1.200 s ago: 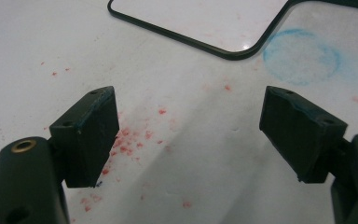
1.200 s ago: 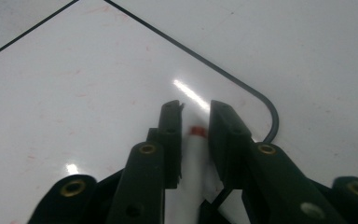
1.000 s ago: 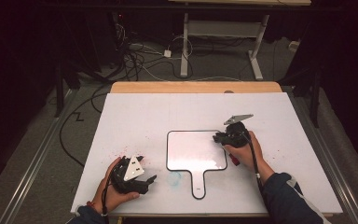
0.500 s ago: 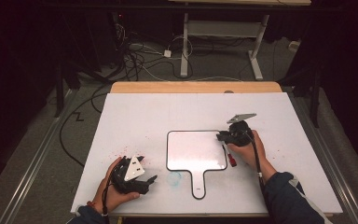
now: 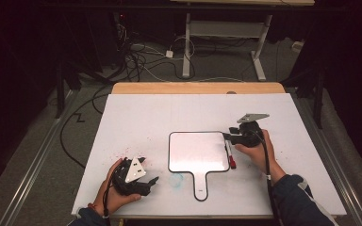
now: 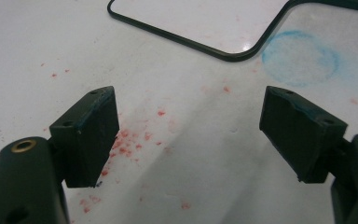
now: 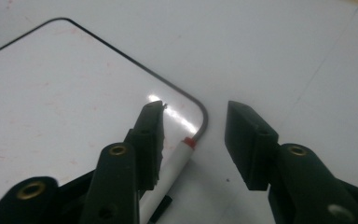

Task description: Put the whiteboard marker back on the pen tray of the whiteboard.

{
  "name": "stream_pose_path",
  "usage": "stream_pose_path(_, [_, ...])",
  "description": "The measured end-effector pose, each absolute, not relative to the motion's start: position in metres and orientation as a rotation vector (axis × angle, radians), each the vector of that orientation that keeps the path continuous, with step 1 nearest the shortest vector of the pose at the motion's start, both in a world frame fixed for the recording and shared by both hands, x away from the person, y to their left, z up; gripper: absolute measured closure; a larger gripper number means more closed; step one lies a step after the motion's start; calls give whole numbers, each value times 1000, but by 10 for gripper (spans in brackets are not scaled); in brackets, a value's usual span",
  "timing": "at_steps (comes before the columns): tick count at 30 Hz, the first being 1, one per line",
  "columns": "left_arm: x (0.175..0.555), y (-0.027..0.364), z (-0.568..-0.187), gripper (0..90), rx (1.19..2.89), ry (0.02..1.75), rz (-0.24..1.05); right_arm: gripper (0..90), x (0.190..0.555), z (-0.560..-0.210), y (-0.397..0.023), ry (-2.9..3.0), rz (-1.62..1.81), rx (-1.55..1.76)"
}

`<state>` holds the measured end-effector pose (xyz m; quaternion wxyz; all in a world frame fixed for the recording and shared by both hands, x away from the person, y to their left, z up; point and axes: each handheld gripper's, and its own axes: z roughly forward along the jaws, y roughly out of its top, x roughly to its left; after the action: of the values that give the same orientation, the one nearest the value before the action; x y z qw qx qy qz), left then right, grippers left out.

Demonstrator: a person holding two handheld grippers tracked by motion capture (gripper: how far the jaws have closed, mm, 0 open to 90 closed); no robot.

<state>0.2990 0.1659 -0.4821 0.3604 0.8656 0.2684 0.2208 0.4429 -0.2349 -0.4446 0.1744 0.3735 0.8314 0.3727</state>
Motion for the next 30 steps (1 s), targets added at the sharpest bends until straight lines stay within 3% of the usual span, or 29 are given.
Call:
stream_pose_path(10, [299,166,-482,187,2227,706,597,399,392,-418,-265,2227,1113,785])
stream_pose_path(22, [290,168,-478,188,2208,701,643,355,317,-447,-298,2185,1081,717])
stream_pose_path(30, [293,165,-480,187,2226,689,643,323,311,-450,-303,2159,1130,766])
